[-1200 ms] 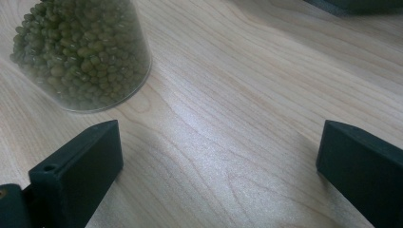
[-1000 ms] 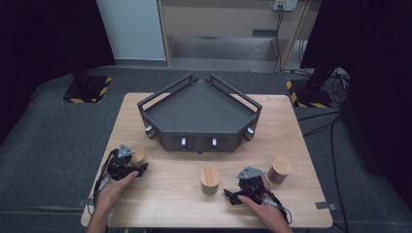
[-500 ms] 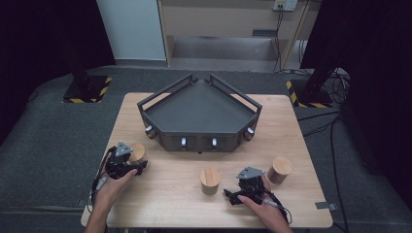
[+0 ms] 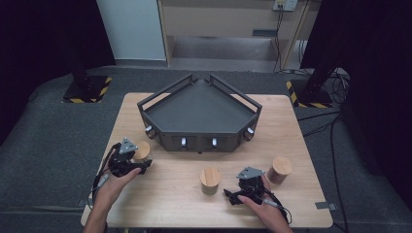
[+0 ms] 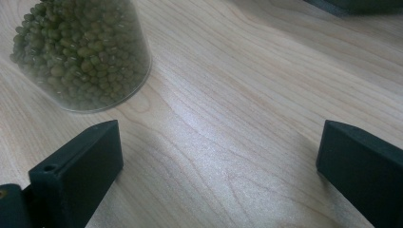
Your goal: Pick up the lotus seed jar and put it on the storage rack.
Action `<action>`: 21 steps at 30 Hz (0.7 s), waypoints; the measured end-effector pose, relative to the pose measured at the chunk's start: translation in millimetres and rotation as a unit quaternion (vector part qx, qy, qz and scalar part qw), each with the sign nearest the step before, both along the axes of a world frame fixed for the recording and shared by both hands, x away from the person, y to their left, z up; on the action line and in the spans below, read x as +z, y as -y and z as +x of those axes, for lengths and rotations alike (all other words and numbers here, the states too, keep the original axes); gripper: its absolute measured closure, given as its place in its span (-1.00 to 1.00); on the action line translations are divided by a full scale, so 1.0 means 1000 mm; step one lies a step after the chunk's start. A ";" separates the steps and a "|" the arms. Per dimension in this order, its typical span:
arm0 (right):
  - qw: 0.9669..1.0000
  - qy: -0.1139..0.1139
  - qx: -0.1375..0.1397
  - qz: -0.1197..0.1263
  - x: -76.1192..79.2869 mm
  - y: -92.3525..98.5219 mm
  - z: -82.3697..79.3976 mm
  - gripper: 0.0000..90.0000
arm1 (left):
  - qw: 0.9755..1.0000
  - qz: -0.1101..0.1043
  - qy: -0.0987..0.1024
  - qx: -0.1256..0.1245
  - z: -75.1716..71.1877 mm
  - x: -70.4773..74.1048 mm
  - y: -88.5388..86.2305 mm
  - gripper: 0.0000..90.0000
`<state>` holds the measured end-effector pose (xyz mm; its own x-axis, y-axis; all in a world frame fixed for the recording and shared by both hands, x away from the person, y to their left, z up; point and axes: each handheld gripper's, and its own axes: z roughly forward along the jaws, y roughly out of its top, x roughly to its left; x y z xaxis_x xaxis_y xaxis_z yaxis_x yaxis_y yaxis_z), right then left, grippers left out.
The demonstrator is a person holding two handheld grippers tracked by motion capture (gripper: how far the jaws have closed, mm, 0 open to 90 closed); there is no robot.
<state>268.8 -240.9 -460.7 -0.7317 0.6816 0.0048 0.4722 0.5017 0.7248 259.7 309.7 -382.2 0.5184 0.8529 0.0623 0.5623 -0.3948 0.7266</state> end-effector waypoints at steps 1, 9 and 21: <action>1.000 0.000 0.000 0.000 0.000 0.000 0.000 -0.96 | 1.000 -0.001 0.000 -0.001 0.000 0.003 0.001 -0.47; 1.000 0.000 0.000 0.000 0.000 0.000 0.000 -0.96 | 1.000 0.000 0.000 -0.012 0.003 0.023 0.006 -0.47; 1.000 0.000 0.000 0.000 0.000 0.000 0.000 -0.96 | 1.000 0.005 -0.004 -0.028 0.007 0.036 0.015 -0.46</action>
<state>268.9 -241.0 -460.7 -0.7323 0.6809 0.0042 0.4713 0.5024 0.7249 266.5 295.0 -346.2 0.5660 0.8217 0.0664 0.5446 -0.4331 0.7182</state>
